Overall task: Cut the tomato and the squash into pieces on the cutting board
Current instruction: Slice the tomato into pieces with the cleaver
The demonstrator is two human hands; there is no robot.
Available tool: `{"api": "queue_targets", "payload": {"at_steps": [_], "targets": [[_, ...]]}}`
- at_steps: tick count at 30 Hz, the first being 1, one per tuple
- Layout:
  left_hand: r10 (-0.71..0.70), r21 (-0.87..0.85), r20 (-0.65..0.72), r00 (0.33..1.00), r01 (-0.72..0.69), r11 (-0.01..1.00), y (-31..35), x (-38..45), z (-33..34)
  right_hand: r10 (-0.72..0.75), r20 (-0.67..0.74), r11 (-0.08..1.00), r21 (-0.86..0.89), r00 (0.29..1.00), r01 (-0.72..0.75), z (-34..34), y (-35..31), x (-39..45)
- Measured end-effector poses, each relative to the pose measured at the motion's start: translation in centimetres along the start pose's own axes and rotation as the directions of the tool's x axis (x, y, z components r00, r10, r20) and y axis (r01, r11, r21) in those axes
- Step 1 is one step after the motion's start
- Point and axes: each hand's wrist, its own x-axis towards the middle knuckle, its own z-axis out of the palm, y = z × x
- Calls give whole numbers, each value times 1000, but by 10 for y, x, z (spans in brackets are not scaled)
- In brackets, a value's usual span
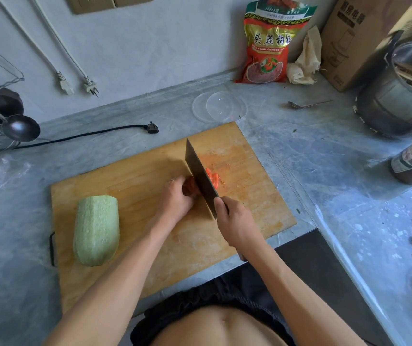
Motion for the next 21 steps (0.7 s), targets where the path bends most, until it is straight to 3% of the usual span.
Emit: {"api": "queue_targets", "payload": {"at_steps": [3, 5, 14, 21], "targets": [[-12, -15, 15, 1000, 12, 1000, -1, -2, 0, 122, 33, 972, 200, 992, -126, -8, 0, 4], [-20, -8, 33, 999, 20, 1000, -1, -3, -2, 122, 56, 956, 262, 991, -132, -13, 0, 2], [-9, -14, 28, 1000, 9, 1000, -3, 1, 1, -143, 7, 990, -15, 990, 143, -10, -4, -18], [-55, 16, 42, 998, 54, 998, -8, 6, 5, -146, 32, 983, -108, 989, 148, -3, -6, -24]]}}
